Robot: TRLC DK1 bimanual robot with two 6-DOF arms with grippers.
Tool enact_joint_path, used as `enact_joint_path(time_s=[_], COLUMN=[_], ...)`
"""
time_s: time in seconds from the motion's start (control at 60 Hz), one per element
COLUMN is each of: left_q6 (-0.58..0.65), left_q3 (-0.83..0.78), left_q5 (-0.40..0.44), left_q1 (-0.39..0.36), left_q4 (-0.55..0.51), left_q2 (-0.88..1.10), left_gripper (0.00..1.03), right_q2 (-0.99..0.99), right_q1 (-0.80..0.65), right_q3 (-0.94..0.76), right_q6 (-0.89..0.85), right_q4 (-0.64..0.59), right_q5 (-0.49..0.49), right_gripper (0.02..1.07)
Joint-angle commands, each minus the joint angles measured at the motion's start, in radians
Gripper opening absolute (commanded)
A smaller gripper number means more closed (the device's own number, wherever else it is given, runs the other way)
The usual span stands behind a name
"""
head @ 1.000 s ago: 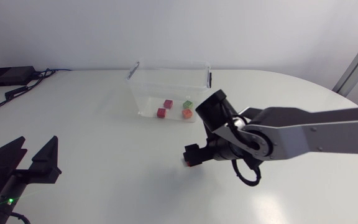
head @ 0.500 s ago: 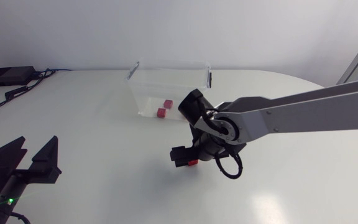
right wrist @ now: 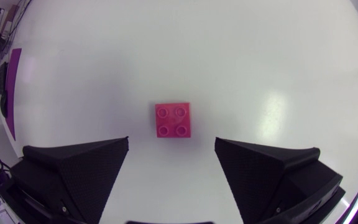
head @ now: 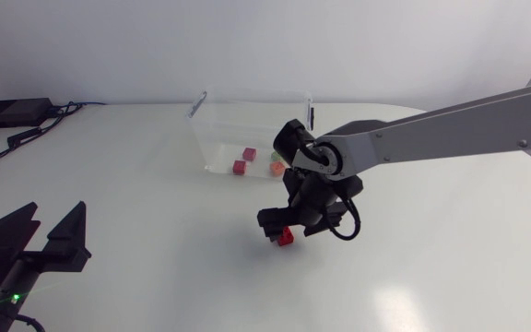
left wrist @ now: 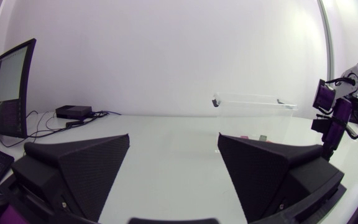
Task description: Place the duplo bricks in the container
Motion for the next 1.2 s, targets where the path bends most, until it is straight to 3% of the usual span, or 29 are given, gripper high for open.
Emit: enact_joint_path(time_s=[0.0,0.4,0.483,0.517,0.55,0.6,0.733,0.917,1.183], left_q6=[-0.022,-0.022,-0.022,-0.022,-0.022,-0.022,-0.022,-0.022,-0.022], left_q3=[-0.018,-0.018,-0.018,-0.018,-0.018,-0.018,-0.018,-0.018,-0.018], left_q5=[0.0,0.0,0.0,0.0,0.0,0.0,0.0,0.0,0.0], left_q1=[0.008,0.008,0.008,0.008,0.008,0.008,0.008,0.008,0.008], left_q4=[0.01,0.008,0.01,0.008,0.008,0.01,0.008,0.008,0.008], left_q2=[-0.01,-0.01,-0.01,-0.01,-0.01,-0.01,-0.01,-0.01,-0.01], left_gripper=[0.99,0.99,0.99,0.99,0.99,0.99,0.99,0.99,0.99], right_q2=[0.056,0.202,0.225,0.231,0.234,0.241,0.234,0.152,-0.157], right_q1=[-0.009,-0.015,-0.026,-0.028,-0.026,-0.023,-0.009,-0.009,-0.002], right_q3=[0.046,0.181,0.207,0.211,0.213,0.22,0.225,0.181,0.079], right_q6=[-0.065,-0.155,-0.163,-0.166,-0.168,-0.182,-0.254,-0.26,-0.2], right_q4=[-0.056,-0.174,-0.177,-0.18,-0.178,-0.177,-0.183,-0.151,-0.097], right_q5=[-0.036,-0.071,-0.071,-0.07,-0.062,-0.047,0.013,0.039,0.106], right_gripper=[1.03,1.0,0.92,0.84,0.7,0.38,0.19,0.1,0.1])
